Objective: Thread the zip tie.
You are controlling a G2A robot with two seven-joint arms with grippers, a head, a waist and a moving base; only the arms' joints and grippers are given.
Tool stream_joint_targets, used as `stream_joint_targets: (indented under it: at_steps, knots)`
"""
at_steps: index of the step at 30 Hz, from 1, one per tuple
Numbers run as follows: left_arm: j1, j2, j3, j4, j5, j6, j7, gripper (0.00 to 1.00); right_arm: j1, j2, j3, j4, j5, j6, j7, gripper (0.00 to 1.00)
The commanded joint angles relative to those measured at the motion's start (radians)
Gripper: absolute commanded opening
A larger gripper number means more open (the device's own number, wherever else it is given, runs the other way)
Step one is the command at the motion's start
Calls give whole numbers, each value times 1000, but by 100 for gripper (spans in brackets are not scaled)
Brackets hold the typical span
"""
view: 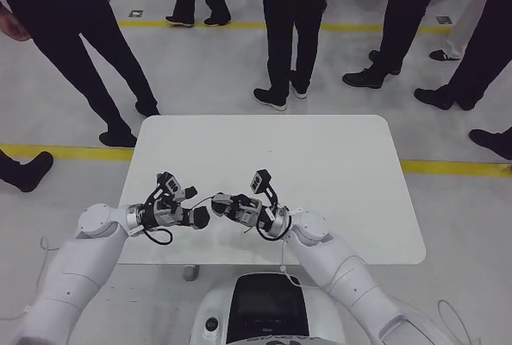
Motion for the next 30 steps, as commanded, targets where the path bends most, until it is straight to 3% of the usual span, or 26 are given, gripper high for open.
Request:
stream_joint_targets:
  at_steps: [1, 11, 14, 18, 22, 30]
  knots:
    - [7, 1, -7, -6, -13, -6, 1, 100, -8, 3, 4, -18, -23, -5, -36, 0]
    - [9, 3, -16, -8, -38, -9, -8, 100, -25, 9, 4, -60, -73, 25, -103, 0]
    - [6, 2, -12, -6, -41, -7, -8, 74, -26, 12, 4, -67, -81, 44, -93, 0]
    - [-1, 0, -3, -6, -42, -4, -5, 49, -26, 16, 8, -72, -97, 59, -94, 0]
    - [-5, -1, 1, -2, -38, -5, 2, 41, -29, 21, 16, -81, -108, 72, -97, 0]
    - [-10, -2, 5, 3, -35, -4, 11, 35, -33, 36, 29, -109, -162, 123, -91, 0]
